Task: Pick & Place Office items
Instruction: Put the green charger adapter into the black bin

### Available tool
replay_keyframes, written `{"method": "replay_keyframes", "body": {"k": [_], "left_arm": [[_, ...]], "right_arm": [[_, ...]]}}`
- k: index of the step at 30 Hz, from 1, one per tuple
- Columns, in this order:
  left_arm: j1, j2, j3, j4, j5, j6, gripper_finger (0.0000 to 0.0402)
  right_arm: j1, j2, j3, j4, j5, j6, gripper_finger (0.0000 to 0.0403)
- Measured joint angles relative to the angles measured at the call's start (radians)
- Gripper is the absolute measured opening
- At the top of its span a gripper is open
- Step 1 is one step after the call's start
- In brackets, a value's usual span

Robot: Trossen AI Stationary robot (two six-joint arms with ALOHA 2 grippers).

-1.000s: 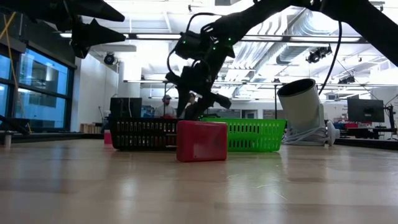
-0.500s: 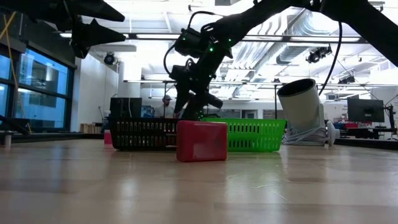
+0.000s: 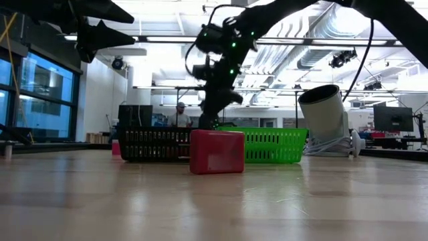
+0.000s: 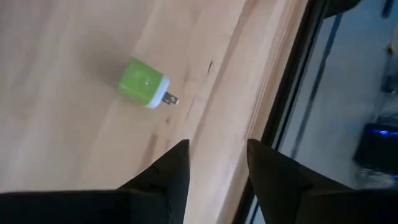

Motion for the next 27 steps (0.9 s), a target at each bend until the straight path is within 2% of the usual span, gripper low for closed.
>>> {"method": "replay_keyframes", "body": {"k": [11, 17, 22, 27], "left_arm": [[0.0, 0.0, 0.0, 0.0, 0.0, 0.0, 0.0204], [0.0, 0.0, 0.0, 0.0, 0.0, 0.0, 0.0204], [0.0, 0.0, 0.0, 0.001, 0.0, 0.0, 0.0204], [0.0, 0.0, 0.0, 0.0, 0.0, 0.0, 0.0204]], "right_arm": [[0.036, -0.188, 0.0, -0.126, -0.008, 0.231, 0.0145], [0.066, -0.233, 0.0, -0.207, -0.131, 0.398, 0.0145], [0.085, -0.242, 0.0, -0.28, -0.145, 0.545, 0.0145], [0.085, -0.245, 0.0, -0.331, -0.313, 0.644, 0.0145]]}}
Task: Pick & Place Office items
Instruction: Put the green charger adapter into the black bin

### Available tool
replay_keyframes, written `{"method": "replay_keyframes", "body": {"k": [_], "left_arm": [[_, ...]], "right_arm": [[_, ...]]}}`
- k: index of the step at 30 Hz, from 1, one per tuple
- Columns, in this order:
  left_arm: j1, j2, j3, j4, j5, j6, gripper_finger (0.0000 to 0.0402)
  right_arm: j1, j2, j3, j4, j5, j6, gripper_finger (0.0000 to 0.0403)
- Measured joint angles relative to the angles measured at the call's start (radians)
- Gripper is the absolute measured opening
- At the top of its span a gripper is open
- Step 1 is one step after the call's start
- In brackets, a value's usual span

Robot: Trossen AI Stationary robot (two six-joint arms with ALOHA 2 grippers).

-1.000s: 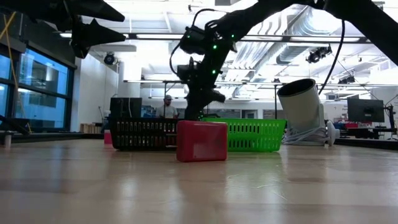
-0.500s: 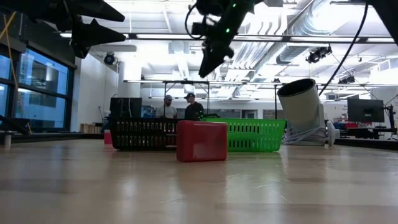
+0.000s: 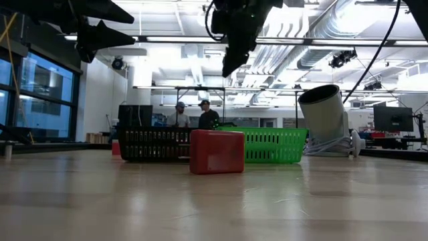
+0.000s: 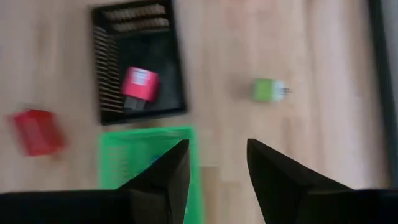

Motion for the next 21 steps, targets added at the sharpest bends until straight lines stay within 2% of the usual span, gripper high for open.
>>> {"method": "replay_keyframes", "body": {"k": [2, 6, 9, 15, 21], "left_arm": [[0.0, 0.0, 0.0, 0.001, 0.0, 0.0, 0.0204], [0.0, 0.0, 0.0, 0.001, 0.0, 0.0, 0.0204], [0.0, 0.0, 0.0, 0.001, 0.0, 0.0, 0.0204], [0.0, 0.0, 0.0, 0.001, 0.0, 0.0, 0.0204], [0.0, 0.0, 0.0, 0.0, 0.0, 0.0, 0.0204]], "right_arm": [[0.001, -0.004, -0.008, 0.004, -0.038, 0.03, 0.0145], [-0.001, -0.064, -0.093, 0.047, -0.029, 0.079, 0.0145], [-0.016, -0.147, -0.218, 0.103, -0.021, 0.115, 0.0145], [-0.043, -0.34, -0.523, 0.322, -0.019, 0.18, 0.0145], [-0.02, -0.401, -0.692, 0.469, -0.017, 0.21, 0.0145]]}}
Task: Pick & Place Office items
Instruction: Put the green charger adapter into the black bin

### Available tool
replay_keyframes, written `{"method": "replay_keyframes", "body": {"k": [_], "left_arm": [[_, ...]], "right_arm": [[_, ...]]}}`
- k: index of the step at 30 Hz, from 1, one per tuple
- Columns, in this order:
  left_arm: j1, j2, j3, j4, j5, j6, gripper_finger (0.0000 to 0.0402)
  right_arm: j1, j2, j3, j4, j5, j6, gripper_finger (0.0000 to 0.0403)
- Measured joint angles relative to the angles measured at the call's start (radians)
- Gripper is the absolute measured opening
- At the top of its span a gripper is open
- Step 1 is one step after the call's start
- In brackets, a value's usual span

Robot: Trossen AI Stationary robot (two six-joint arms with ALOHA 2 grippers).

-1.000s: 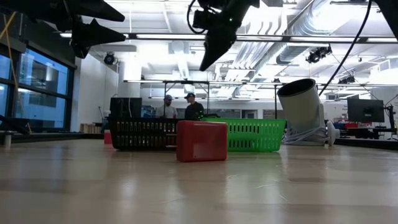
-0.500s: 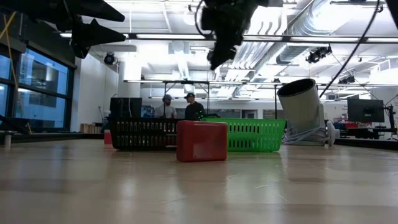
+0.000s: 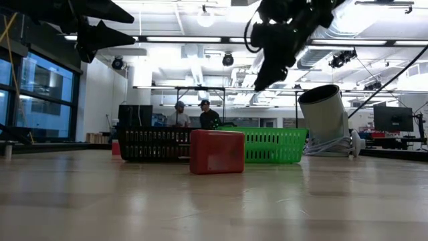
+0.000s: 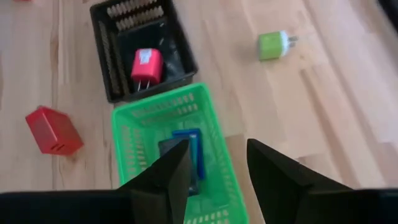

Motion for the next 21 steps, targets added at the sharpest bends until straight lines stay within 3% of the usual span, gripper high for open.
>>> {"method": "replay_keyframes", "body": {"k": [21], "left_arm": [[0.0, 0.0, 0.0, 0.0, 0.0, 0.0, 0.0204]], "right_arm": [[0.059, 0.0, -0.045, 0.152, 0.017, -0.063, 0.0145]]}}
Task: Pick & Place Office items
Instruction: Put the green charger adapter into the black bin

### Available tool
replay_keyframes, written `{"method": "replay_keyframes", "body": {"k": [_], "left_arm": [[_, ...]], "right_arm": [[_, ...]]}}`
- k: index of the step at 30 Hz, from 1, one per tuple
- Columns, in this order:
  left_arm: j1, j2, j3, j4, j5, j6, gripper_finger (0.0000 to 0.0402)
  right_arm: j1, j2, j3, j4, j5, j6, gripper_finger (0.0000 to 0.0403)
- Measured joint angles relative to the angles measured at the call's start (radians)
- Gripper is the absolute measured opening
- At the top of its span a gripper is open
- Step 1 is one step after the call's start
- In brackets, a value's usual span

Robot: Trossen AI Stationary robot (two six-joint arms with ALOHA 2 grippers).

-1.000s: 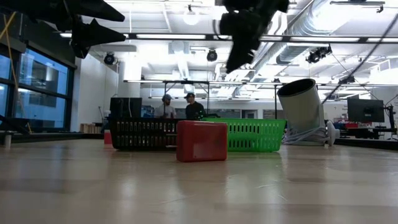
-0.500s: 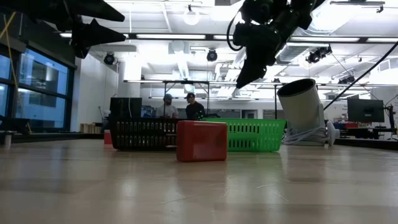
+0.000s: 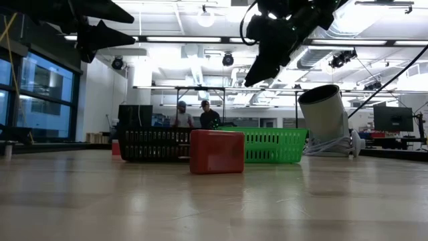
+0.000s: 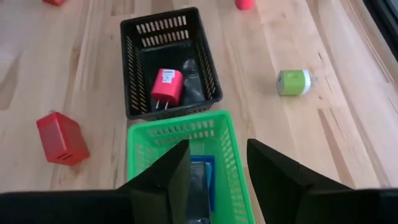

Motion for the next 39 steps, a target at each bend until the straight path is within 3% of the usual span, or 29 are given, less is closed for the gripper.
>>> {"method": "replay_keyframes", "body": {"k": [39], "left_arm": [[0.04, 0.0, 0.0, 0.003, -0.004, -0.008, 0.0204]], "right_arm": [[-0.001, 0.0, 0.0, -0.004, 0.004, -0.001, 0.0145]]}}
